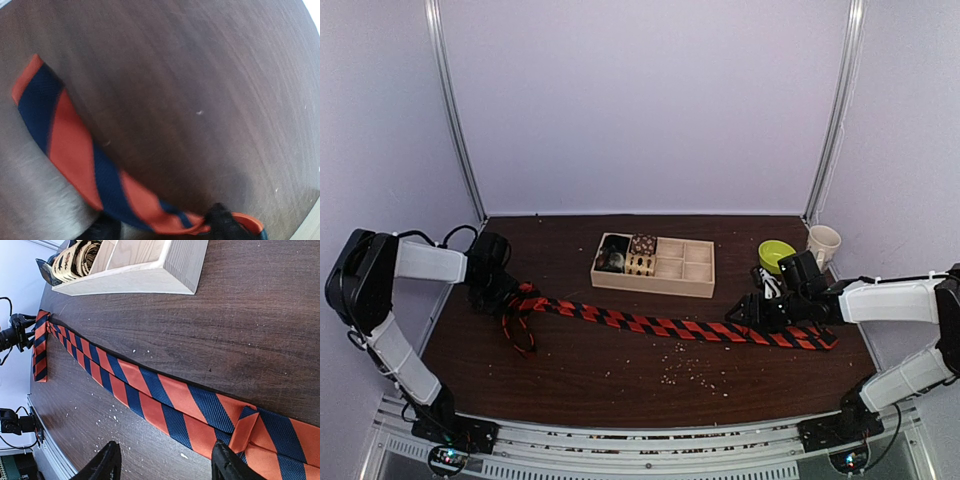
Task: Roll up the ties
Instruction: Pick up the tie from the center of the board, then pass from the left arm to the right
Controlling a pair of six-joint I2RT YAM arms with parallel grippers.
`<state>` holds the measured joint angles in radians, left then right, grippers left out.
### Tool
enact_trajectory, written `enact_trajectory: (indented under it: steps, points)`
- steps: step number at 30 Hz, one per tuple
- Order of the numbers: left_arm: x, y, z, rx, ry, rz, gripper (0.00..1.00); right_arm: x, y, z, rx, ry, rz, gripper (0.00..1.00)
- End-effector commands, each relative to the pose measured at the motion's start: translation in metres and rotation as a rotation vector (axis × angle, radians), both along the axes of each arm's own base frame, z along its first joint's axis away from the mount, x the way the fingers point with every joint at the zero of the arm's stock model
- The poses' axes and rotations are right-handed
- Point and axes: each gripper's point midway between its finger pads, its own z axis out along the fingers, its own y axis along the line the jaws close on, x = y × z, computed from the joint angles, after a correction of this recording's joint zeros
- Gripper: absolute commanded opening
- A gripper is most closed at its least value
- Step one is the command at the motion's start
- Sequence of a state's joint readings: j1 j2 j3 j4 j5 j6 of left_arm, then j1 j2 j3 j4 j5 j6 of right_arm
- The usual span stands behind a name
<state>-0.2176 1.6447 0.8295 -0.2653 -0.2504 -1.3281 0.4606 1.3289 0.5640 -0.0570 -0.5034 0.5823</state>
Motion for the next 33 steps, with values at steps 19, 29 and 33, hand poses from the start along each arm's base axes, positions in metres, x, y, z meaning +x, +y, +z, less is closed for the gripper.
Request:
enact_trajectory:
  steps: [19,29,33]
  points:
    - [0.031,-0.179,0.206,0.080,-0.697,-1.381,0.00,0.016,0.011,0.071,0.090,-0.219,0.049,0.66]
    - [-0.126,-0.310,0.234,-0.130,-0.871,-2.215,0.00,0.006,0.032,0.120,0.312,-0.377,0.147,0.74]
    - [-0.156,-0.333,0.218,-0.246,-0.859,-2.375,0.00,-0.009,0.039,0.120,0.359,-0.388,0.205,0.75]
